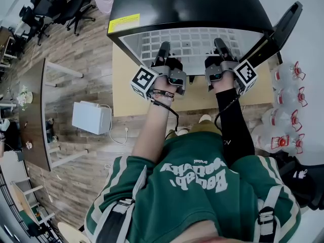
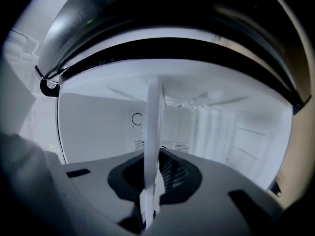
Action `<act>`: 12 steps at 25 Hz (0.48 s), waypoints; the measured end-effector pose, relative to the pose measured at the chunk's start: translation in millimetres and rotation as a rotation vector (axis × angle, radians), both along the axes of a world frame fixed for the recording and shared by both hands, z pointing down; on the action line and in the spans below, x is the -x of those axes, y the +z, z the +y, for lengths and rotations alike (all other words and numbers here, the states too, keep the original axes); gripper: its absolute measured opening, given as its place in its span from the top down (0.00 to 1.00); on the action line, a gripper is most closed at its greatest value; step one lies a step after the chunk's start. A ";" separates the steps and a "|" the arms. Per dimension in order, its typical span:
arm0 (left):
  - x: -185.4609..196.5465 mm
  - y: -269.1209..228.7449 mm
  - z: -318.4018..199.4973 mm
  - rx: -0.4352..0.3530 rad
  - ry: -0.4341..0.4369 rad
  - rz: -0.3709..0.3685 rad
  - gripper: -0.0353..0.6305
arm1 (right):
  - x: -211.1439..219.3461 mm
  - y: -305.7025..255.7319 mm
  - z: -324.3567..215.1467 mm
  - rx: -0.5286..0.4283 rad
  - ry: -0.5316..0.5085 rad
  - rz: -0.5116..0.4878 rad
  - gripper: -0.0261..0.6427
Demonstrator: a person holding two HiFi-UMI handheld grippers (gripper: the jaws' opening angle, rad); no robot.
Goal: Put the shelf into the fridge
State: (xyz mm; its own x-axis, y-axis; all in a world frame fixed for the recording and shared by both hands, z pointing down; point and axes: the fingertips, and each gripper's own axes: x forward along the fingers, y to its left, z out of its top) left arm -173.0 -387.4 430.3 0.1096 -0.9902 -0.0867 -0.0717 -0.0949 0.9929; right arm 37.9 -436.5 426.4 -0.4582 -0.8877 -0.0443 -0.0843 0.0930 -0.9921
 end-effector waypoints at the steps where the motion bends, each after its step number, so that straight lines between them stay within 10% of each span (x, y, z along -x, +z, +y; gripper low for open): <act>1: 0.2 -0.1 -0.9 -0.001 -0.001 0.002 0.91 | 0.7 -1.0 -1.3 -0.006 -0.002 -0.007 0.91; 12: 3.2 0.2 -5.6 -0.001 -0.018 0.000 0.91 | 3.8 -0.5 -5.7 -0.004 -0.012 -0.003 0.91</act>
State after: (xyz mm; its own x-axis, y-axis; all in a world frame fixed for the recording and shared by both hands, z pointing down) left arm -176.2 -393.0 430.5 0.0913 -0.9920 -0.0876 -0.0732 -0.0944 0.9928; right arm 34.1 -442.2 425.9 -0.4684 -0.8822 -0.0488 -0.0805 0.0976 -0.9920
